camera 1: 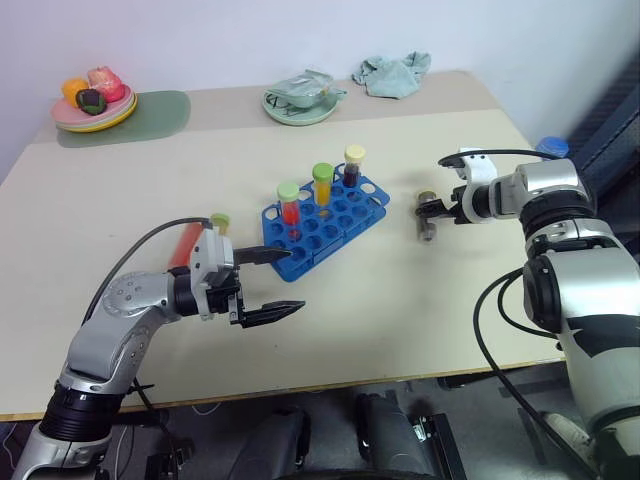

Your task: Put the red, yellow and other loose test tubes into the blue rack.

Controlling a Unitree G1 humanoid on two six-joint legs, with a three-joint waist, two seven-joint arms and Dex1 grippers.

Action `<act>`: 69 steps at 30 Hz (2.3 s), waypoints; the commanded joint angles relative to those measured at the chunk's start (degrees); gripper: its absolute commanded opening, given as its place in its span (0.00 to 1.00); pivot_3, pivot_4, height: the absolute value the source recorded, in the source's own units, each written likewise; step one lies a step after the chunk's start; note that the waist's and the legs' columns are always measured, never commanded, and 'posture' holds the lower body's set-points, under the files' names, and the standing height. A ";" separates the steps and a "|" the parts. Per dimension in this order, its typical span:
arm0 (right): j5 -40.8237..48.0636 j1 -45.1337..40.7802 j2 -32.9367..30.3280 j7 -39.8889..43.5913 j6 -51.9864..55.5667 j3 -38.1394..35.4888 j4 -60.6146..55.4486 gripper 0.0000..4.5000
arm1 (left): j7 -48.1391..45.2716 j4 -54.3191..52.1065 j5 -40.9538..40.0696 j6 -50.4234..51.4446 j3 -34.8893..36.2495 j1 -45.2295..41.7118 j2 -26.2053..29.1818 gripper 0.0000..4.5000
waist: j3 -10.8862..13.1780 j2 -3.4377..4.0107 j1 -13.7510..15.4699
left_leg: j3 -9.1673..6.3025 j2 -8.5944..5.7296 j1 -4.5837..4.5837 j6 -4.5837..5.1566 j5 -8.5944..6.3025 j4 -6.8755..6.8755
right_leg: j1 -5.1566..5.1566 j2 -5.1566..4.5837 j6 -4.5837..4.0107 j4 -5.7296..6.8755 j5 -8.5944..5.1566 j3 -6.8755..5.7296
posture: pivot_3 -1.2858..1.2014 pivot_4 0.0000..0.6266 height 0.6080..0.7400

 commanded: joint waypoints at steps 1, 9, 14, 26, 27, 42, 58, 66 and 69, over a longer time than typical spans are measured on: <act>-0.19 -2.79 1.05 -2.95 -1.97 -2.87 1.32 1.00 | 0.38 -2.24 0.20 -0.37 0.77 0.39 0.38 0.99 | 0.00 0.00 0.06 | 0.00 0.00 0.00 0.00 0.00 0.00 | -0.01 0.00 0.00 0.01 0.00 0.01 | 0.52 0.24 1.00; -1.39 -2.94 5.13 -9.70 -4.79 -6.04 3.62 0.94 | 1.62 -3.29 0.21 -0.10 0.58 1.92 0.32 1.00 | -0.01 -0.01 -0.32 | 0.07 0.00 0.06 -0.05 0.03 0.02 | -0.05 0.00 -0.02 0.21 0.00 0.06 | 0.52 0.24 1.00; -3.01 -2.31 6.56 -11.02 -5.93 -6.08 4.11 0.52 | 2.14 -3.81 0.02 0.29 0.84 2.57 0.50 1.00 | -0.02 0.01 -0.19 | 0.09 0.00 0.07 -0.11 0.07 0.04 | -0.12 0.00 -0.06 0.38 0.02 0.08 | 0.52 0.24 1.00; -2.74 -4.63 4.13 0.58 -4.99 -6.65 -1.96 0.18 | 3.70 -5.23 -0.13 0.35 2.82 4.68 1.65 1.00 | 0.02 0.08 -0.11 | 0.10 0.00 -0.06 -0.11 0.07 0.03 | -0.33 0.00 -0.07 0.40 0.02 0.08 | 0.52 0.24 1.00; 0.01 -2.77 3.52 2.30 -4.77 -8.85 -7.68 0.18 | 3.76 -5.12 -0.08 0.25 3.12 4.91 1.71 1.00 | 0.03 0.09 -0.07 | 0.11 0.00 -0.08 -0.11 0.07 0.02 | -0.36 0.00 -0.07 0.40 0.01 0.08 | 0.52 0.24 1.00; 7.49 35.66 24.33 -11.32 -41.41 -15.98 -61.80 0.18 | 1.98 0.14 0.75 -1.20 4.69 3.76 2.36 1.00 | 0.01 0.14 -0.23 | 0.40 0.06 0.03 -0.19 0.12 0.01 | -0.45 0.07 -0.15 0.57 0.06 0.14 | 0.52 0.24 1.00; 12.92 28.54 31.96 -4.01 -75.76 -16.94 -29.15 0.18 | 6.39 -2.63 -2.74 -1.20 12.45 12.30 -0.07 1.00 | 0.01 0.15 -1.10 | 0.43 0.19 0.10 -0.19 0.12 -0.05 | -0.42 0.18 -0.19 0.51 0.08 0.10 | 0.52 0.24 1.00; 13.31 25.61 33.42 -2.61 -81.79 -17.31 -18.05 0.18 | 12.14 -3.90 -1.33 -4.31 15.61 16.70 -5.13 1.00 | 0.01 0.15 -1.61 | 0.44 0.25 0.11 -0.20 0.12 -0.05 | -0.42 0.23 -0.24 0.52 0.11 0.08 | 0.52 0.24 1.00; 13.36 24.29 33.14 -2.84 -82.95 -17.96 -14.11 0.18 | 10.95 -5.54 -1.90 -4.23 14.88 17.95 -4.31 1.00 | 0.01 0.15 -1.52 | 0.45 0.27 0.11 -0.21 0.13 -0.06 | -0.42 0.24 -0.25 0.52 0.12 0.09 | 0.52 0.24 1.00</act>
